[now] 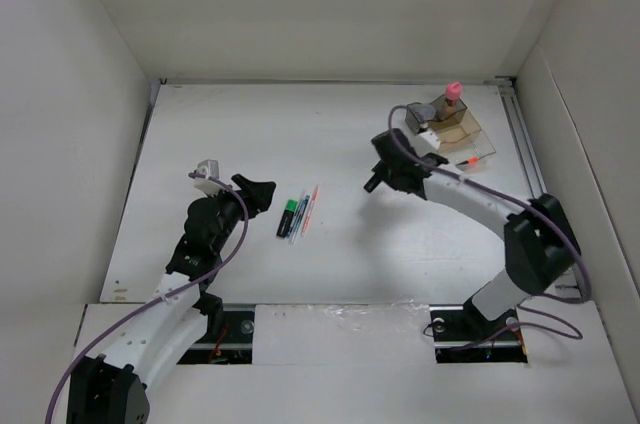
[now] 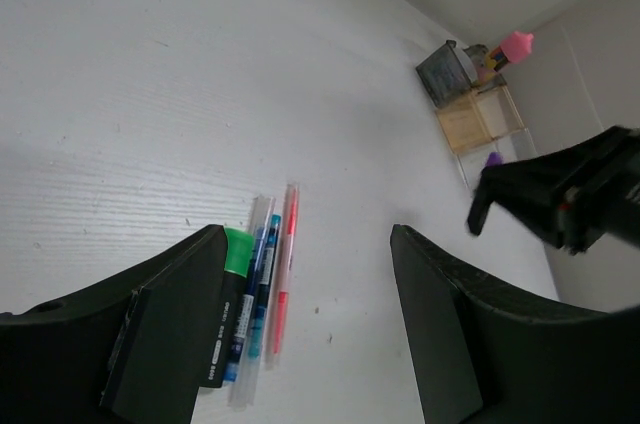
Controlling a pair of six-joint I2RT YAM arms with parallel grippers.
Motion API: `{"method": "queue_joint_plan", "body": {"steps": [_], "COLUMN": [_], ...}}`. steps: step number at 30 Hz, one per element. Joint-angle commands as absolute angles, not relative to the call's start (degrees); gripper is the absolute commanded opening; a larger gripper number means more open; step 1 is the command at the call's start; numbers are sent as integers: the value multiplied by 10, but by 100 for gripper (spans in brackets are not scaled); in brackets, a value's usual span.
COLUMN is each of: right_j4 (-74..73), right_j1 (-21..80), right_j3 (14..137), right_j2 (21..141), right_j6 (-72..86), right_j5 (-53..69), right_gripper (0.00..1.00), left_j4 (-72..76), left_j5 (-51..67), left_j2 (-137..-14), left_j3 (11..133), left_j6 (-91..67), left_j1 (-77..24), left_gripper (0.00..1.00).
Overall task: Sort the stationery into containers
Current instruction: Pick up the pen from the center of the board, then place the pen in the storage box.
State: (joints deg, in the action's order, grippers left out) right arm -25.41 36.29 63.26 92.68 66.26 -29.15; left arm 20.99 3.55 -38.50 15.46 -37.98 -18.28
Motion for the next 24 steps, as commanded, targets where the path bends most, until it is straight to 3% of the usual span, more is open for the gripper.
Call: {"method": "queue_joint_plan", "body": {"steps": [1,10,15,20,24], "right_j4": [-222,-157,-149,-142,-142], "right_j1": [294,92,13,3,-4], "right_j3": [642,609,622,633,639], "right_j2": [848,795,850,910,928], "right_j6": [650,688,688,688,688], "right_j5": [-323,-344,-310,-297,-302], "right_gripper": [15,19,19,19,26], "left_j4": [244,238,243,243,249], "left_j5": [54,60,65,65,65], "left_j2": [-384,-378,-371,-365,-372], "left_j3": [165,165,165,160,160], "left_j6": [-384,-384,-384,-384,-384], "left_j1": [-185,-185,-185,-185,-185], "left_gripper": [64,64,64,64,64]}}
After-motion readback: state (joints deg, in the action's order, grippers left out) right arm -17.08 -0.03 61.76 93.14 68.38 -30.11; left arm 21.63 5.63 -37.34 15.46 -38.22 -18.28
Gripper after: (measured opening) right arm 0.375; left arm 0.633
